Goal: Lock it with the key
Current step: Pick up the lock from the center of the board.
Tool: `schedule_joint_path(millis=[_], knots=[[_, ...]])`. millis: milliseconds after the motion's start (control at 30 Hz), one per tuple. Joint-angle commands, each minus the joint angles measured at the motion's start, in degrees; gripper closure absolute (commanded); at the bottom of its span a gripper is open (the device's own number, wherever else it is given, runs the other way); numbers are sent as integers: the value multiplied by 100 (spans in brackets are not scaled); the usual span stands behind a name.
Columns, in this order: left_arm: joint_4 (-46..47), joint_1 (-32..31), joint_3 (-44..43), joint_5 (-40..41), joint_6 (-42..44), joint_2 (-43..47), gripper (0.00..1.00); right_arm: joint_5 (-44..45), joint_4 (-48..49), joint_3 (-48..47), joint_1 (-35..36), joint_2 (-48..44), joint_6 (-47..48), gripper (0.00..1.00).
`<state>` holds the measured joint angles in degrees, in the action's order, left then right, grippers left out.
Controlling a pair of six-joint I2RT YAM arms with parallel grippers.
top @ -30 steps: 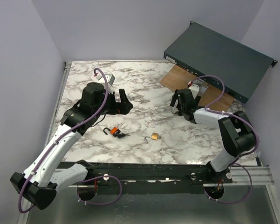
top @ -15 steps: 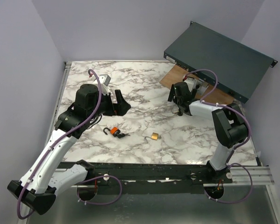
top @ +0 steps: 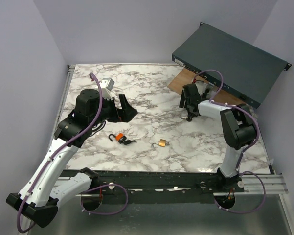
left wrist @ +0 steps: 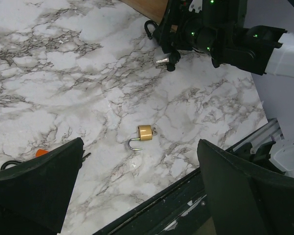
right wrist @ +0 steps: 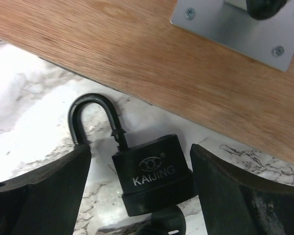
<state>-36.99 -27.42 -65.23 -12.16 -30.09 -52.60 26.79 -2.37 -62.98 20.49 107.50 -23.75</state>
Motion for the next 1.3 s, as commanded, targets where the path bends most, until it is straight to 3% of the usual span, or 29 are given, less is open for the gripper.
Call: schedule_joint_path(millis=[0,300,567,667,900,967,1133,1267], knots=[[33,38,-77,-205,-124,87,2,-265,-713,-56,-159,271,155,18],[-1,49,-110,-208,-181,84,2,-796,-784,88,-186,236,261,38],[-16,62,-84,-191,-407,-54,2,-1298,-765,385,-149,-6,131,35],[-10,79,-76,-264,-478,-119,2,-1264,-834,400,-109,-48,126,30],[54,88,14,-344,-616,-118,2,-1302,-830,493,-81,-110,86,30],[69,88,55,-356,-653,-111,2,-1296,-759,570,-81,-163,80,36],[121,112,172,-414,-721,-167,2,-1448,-753,563,81,-418,5,65],[101,193,116,-535,-694,-321,2,-1486,-782,530,457,-920,0,77]])
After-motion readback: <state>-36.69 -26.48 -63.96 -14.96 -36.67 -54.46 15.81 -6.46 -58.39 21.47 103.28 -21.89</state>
